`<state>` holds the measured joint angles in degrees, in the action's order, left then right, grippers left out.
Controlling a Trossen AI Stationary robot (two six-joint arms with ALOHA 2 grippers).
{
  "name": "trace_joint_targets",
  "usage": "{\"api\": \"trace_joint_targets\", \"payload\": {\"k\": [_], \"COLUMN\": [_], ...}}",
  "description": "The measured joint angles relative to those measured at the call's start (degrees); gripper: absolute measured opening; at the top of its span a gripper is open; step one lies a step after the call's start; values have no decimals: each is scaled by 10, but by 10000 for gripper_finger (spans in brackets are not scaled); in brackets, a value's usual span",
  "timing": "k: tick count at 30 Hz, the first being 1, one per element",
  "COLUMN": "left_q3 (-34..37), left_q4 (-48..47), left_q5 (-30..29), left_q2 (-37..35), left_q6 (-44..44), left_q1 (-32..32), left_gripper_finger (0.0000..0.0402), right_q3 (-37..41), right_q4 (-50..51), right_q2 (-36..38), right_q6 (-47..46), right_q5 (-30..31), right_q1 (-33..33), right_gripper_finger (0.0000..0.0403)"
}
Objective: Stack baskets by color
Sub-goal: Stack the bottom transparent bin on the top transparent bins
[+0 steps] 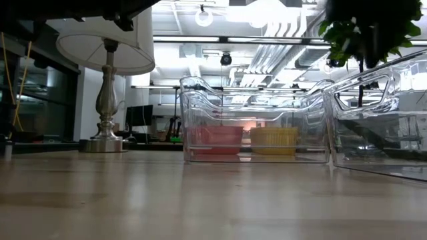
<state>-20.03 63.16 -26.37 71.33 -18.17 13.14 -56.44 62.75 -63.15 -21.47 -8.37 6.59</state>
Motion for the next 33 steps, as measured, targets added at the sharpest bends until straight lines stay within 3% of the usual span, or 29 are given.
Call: {"api": "trace_joint_targets", "payload": {"k": [5, 11, 17, 33], "left_q3": [0, 0, 0, 0], "left_q4": [0, 0, -1, -3], "left_q5": [0, 0, 0, 0], "left_q2": [0, 0, 0, 0], "left_q6": [0, 0, 0, 0], "left_q1": [-5, -5, -5, -5], "left_gripper_finger": [0, 0, 0, 0], "right_q3": [80, 120, 123, 123], "right_q4": [-19, -43, -53, -66], "right_q2": [51, 32, -8, -102], "right_q6": [-36, -19, 20, 23], "right_q5": [58, 65, 97, 88], "right_q1": [40, 45, 43, 43], "right_gripper_finger": [112, 112, 112, 112]}}
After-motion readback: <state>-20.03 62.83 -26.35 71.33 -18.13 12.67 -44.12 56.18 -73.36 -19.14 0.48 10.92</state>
